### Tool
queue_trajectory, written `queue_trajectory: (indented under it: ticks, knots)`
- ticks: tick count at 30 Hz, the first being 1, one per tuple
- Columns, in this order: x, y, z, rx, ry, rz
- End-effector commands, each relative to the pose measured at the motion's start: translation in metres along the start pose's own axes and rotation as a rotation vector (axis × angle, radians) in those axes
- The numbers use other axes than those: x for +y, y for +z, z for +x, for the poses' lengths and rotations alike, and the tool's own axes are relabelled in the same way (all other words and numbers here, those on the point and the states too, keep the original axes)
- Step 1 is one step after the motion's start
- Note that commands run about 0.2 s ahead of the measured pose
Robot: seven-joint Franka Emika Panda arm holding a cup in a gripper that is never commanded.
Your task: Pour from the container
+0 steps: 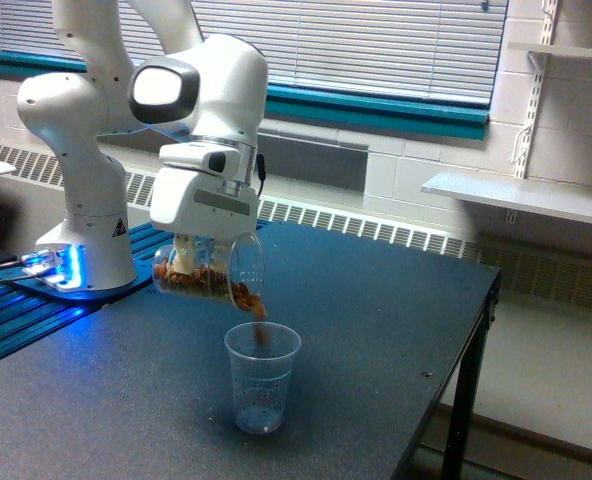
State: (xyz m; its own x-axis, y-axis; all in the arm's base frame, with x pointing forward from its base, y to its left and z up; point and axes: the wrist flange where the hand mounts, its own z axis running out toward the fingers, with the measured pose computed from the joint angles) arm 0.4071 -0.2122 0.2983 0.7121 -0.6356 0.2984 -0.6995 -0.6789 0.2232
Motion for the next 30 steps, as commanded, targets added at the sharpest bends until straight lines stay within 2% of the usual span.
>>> queue_trajectory:
  ticks: [1, 30]
  knots:
    - [-0.0039, -0.0018, 0.0043, 0.008, -0.005, -0.025]
    - [-0.0087, -0.0061, 0.0112, 0.015, -0.085, -0.112]
